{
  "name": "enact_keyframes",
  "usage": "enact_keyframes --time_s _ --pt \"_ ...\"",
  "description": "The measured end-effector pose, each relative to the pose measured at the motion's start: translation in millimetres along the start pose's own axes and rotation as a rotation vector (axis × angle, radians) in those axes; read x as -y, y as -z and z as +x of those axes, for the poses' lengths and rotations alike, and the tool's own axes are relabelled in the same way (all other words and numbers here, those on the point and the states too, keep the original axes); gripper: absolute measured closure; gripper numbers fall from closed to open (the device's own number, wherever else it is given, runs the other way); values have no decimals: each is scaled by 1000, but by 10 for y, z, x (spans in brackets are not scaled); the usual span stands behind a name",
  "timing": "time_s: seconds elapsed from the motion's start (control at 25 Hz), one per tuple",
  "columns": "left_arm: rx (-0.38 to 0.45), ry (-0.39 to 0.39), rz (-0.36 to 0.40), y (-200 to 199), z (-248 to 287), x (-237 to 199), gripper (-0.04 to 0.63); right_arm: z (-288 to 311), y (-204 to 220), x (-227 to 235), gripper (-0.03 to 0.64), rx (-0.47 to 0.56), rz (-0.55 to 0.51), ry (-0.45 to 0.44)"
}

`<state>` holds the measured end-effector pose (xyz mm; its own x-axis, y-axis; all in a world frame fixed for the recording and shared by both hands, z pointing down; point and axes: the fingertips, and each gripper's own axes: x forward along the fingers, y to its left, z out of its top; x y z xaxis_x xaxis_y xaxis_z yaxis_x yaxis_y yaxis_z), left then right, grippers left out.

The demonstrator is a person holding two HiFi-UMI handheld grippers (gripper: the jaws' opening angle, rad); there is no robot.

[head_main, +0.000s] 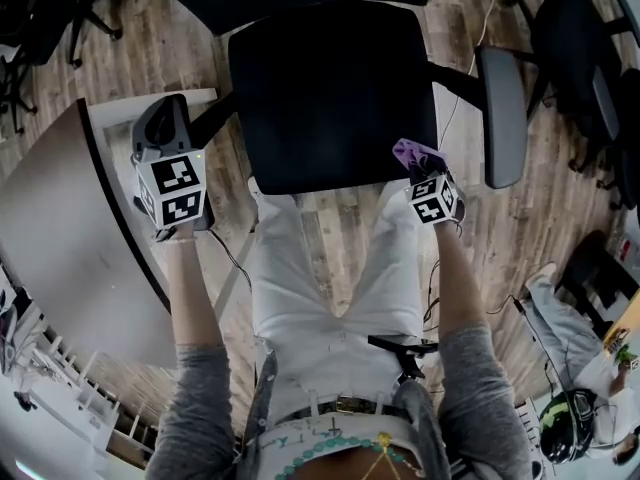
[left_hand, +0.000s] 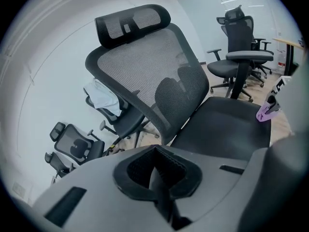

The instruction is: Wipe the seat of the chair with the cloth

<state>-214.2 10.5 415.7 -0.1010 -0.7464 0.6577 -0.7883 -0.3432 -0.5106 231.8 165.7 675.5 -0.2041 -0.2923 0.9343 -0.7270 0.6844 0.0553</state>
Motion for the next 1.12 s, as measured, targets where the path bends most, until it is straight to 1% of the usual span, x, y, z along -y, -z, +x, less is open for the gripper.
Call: enact_keyframes --time_s 0.12,0.2,0.36,0.48,0.6,0.72,0.84,0.96,1.12 --pt "2 3 -5 24 -7 -25 596 -61 -131 -54 565 47 107 13" --pt "7 14 -14 38 -12 -14 595 -118 -216 -120 565 85 152 18" --pt "9 14 -15 60 -6 -42 597 -169 -478 -366 565 141 165 -20" --pt "1 4 0 66 -5 -23 597 -211 -681 -626 565 175 146 -92" --pt "5 18 -10 65 -5 -23 596 -298 -992 -1016 565 220 122 -198" --pt "11 28 -22 58 -8 -29 596 -320 -1238 -1441 565 253 76 -290" --pt "21 47 -45 65 8 -27 596 -248 -1408 -1872 565 264 36 -369" --pt "29 62 -62 54 15 2 597 -160 -1538 -2232 565 275 26 -437" --pt "26 61 -55 40 -11 46 597 -64 -1674 -2617 565 265 14 -507"
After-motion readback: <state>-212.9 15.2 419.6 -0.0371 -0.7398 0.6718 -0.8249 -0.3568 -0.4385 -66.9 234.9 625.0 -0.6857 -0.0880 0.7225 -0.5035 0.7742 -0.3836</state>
